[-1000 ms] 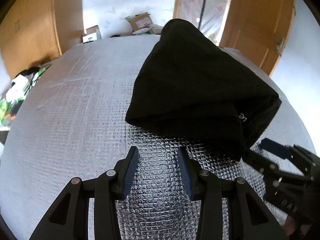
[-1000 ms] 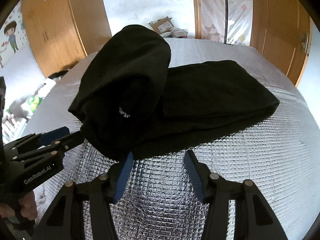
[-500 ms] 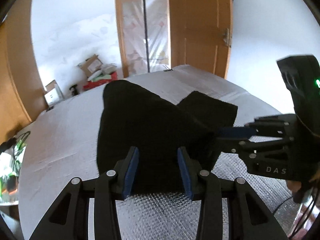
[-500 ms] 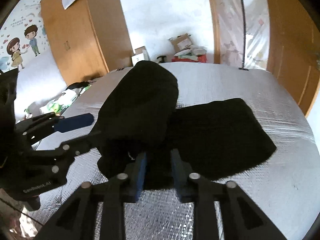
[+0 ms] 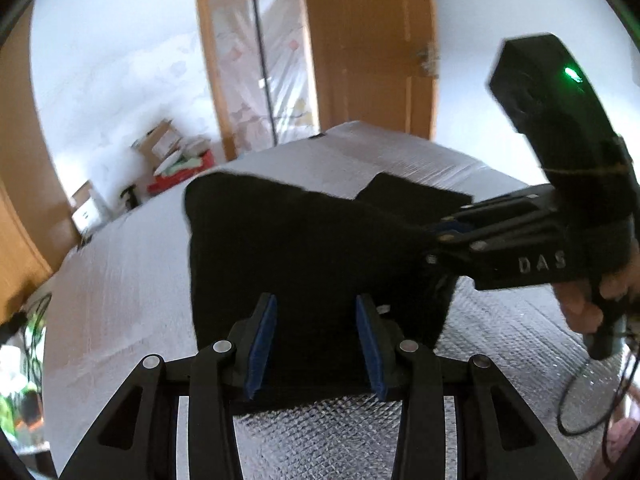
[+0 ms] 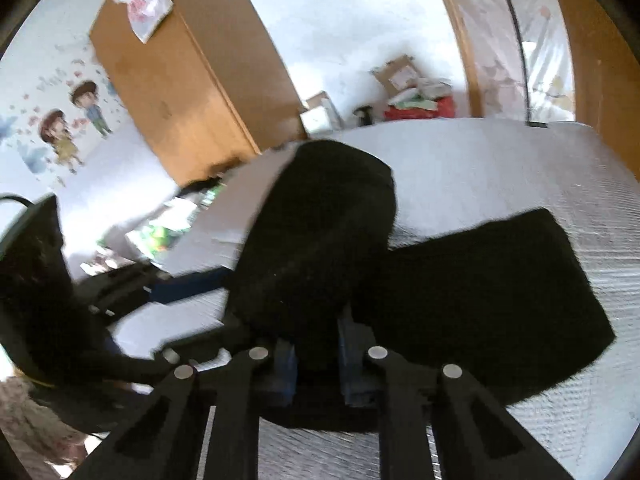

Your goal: Fold clothes

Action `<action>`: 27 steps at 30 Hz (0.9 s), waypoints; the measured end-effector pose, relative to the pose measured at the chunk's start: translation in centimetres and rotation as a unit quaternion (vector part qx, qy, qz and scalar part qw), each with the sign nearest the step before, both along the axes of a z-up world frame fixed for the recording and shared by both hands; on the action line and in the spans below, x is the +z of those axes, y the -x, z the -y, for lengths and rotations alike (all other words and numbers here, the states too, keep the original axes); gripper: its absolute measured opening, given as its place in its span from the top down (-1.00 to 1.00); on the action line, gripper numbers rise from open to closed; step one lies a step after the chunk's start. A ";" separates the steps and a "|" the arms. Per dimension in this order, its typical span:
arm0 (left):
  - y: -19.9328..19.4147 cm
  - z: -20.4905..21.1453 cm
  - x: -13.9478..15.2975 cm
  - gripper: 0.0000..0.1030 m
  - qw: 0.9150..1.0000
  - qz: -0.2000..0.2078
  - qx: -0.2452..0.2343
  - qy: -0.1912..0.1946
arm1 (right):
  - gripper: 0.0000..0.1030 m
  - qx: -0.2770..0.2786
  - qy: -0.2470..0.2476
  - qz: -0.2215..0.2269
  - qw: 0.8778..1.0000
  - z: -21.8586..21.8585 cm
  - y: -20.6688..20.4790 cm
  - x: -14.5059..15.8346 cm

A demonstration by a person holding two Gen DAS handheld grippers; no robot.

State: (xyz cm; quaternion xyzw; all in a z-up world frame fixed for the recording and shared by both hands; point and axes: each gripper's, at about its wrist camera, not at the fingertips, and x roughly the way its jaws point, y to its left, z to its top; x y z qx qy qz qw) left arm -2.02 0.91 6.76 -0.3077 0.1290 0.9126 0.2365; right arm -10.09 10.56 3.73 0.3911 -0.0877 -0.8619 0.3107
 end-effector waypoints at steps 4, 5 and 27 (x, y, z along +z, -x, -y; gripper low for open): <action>0.4 0.1 0.8 0.18 1.000 -0.013 -0.001 0.001 | 0.72 0.024 0.030 -0.008 0.999 0.3 0.1 1.3; 0.6 0.2 0.9 0.18 1.000 -0.015 0.002 0.001 | 0.72 0.031 0.037 -0.009 0.999 0.6 0.2 1.6; 1.8 9.6 0.0 0.86 0.980 0.033 0.174 -0.086 | 0.64 0.156 0.109 0.062 0.980 6.8 3.2 1.4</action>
